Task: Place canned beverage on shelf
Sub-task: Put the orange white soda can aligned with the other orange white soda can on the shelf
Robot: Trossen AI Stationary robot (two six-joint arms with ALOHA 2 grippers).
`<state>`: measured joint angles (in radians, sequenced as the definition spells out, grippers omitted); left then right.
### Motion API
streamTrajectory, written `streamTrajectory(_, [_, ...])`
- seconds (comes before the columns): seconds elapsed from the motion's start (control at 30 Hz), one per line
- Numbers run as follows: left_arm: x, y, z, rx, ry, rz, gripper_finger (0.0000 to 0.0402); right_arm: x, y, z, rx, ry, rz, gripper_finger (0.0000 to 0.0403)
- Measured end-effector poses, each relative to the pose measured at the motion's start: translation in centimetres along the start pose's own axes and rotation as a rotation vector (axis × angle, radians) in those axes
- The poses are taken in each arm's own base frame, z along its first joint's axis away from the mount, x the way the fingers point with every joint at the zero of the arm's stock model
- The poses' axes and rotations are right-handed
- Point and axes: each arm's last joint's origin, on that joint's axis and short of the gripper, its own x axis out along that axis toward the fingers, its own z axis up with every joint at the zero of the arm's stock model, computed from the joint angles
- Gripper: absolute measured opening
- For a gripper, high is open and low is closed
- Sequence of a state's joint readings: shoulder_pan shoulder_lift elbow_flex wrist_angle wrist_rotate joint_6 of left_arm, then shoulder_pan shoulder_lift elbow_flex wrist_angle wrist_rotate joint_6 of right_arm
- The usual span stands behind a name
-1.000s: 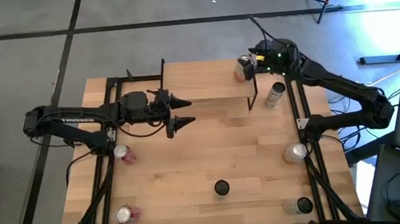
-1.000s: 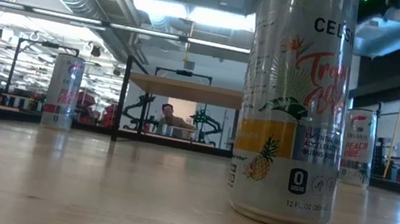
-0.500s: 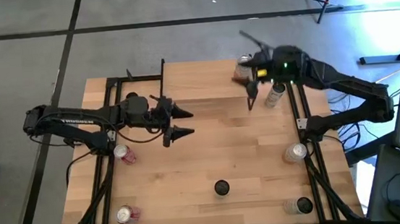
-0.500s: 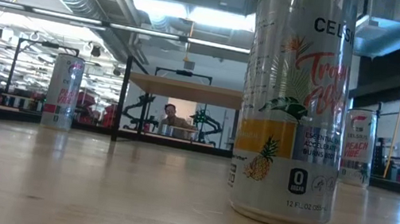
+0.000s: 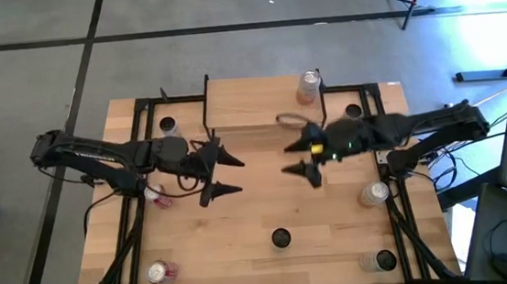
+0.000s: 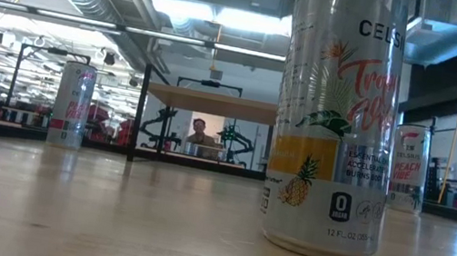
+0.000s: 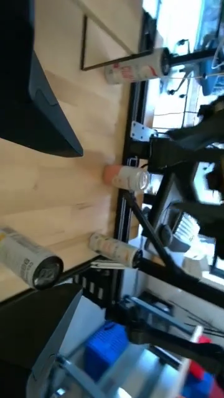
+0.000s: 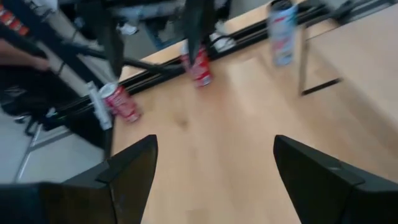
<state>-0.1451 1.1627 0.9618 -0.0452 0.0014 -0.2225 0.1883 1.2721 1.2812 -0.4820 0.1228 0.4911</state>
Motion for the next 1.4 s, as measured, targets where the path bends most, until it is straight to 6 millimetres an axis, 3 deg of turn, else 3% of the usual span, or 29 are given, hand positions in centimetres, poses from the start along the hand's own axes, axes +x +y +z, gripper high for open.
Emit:
streamTrajectory(0.3, [-0.1,-3.2,2.2,0.081,0.159,0.087,0.0343,0.4,3.9,-2.8,-0.013,0.064,0.04,0.0308])
streamTrajectory(0.47, [1.2,-4.5,0.8,0.013,0.228,0.146,0.0343,-0.6,4.7,-4.6,-0.008,0.207,0.078,0.0308])
streamTrajectory(0.63, [3.5,-6.1,-1.7,-0.067,0.324,0.16,0.0343,-4.0,4.8,-6.6,0.111,0.476,0.125,0.0308])
streamTrajectory(0.73, [4.4,-7.0,-3.0,-0.101,0.352,0.179,0.0343,-5.7,4.8,-8.4,0.171,0.662,0.068,0.0308])
streamTrajectory(0.87, [5.5,-7.8,-4.3,-0.13,0.374,0.22,0.0343,-7.8,3.9,-10.7,0.166,0.862,-0.163,0.0308])
streamTrajectory(1.03, [5.7,-8.0,-4.6,-0.148,0.368,0.233,0.0343,-9.4,1.9,-11.4,0.211,0.929,-0.499,0.0308])
streamTrajectory(1.2, [5.6,-8.0,-4.4,-0.157,0.356,0.233,0.0343,-9.4,0.8,-12.6,0.32,0.905,-0.592,0.0308])
streamTrajectory(1.4, [5.6,-8.1,-4.4,-0.175,0.356,0.226,0.0343,-9.1,-1.0,-14.8,0.333,0.937,-0.704,0.0308])
